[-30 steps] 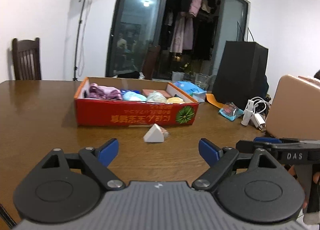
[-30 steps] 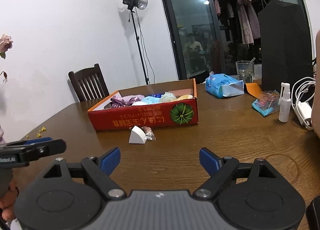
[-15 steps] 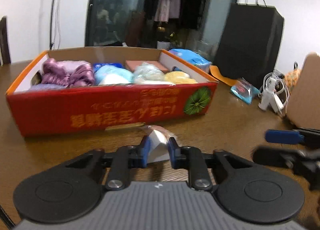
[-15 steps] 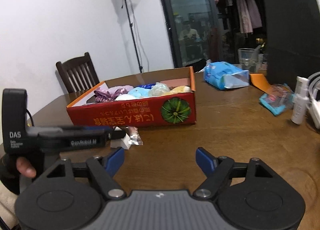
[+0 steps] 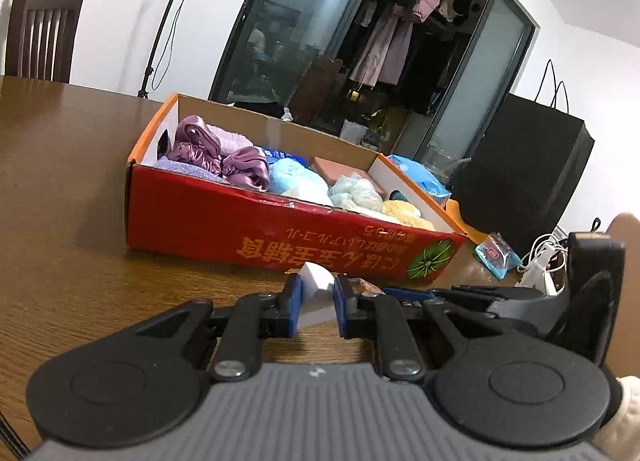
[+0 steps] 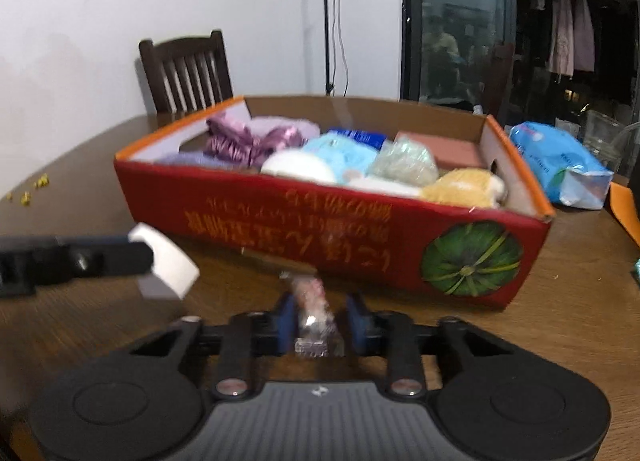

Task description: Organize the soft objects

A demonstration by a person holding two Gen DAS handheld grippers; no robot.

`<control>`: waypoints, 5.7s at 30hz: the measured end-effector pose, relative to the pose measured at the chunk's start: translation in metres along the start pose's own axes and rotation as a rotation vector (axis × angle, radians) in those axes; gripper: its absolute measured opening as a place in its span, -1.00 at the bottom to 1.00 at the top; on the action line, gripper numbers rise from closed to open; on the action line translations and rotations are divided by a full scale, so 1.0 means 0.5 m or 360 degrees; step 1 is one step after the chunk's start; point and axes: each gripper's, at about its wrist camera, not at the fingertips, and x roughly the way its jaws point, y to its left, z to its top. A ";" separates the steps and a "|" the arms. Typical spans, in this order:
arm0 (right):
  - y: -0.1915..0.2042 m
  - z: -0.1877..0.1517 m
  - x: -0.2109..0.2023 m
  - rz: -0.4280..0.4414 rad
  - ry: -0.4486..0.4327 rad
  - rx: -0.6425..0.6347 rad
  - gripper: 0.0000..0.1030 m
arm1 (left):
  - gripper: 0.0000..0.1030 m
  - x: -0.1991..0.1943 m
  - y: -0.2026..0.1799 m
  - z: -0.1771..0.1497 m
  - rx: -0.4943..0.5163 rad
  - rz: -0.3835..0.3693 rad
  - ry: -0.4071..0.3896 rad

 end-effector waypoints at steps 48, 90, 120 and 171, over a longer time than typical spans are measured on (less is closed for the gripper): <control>-0.190 0.231 -0.028 -0.0091 -0.0133 0.0085 -0.65 | -0.63 0.185 -0.014 0.221 0.0147 0.0222 0.0084; -0.090 0.113 -0.294 -0.0188 -0.0731 0.0119 1.00 | 1.00 -0.157 -0.137 0.132 0.0417 0.0432 -0.0608; 0.089 -0.177 -0.522 -0.0164 -0.0699 0.0007 1.00 | 1.00 -0.452 -0.215 -0.178 0.0503 0.0568 -0.0706; 0.145 -0.370 -0.603 -0.0182 -0.0604 0.0214 1.00 | 1.00 -0.513 -0.239 -0.324 0.0382 0.0547 -0.0487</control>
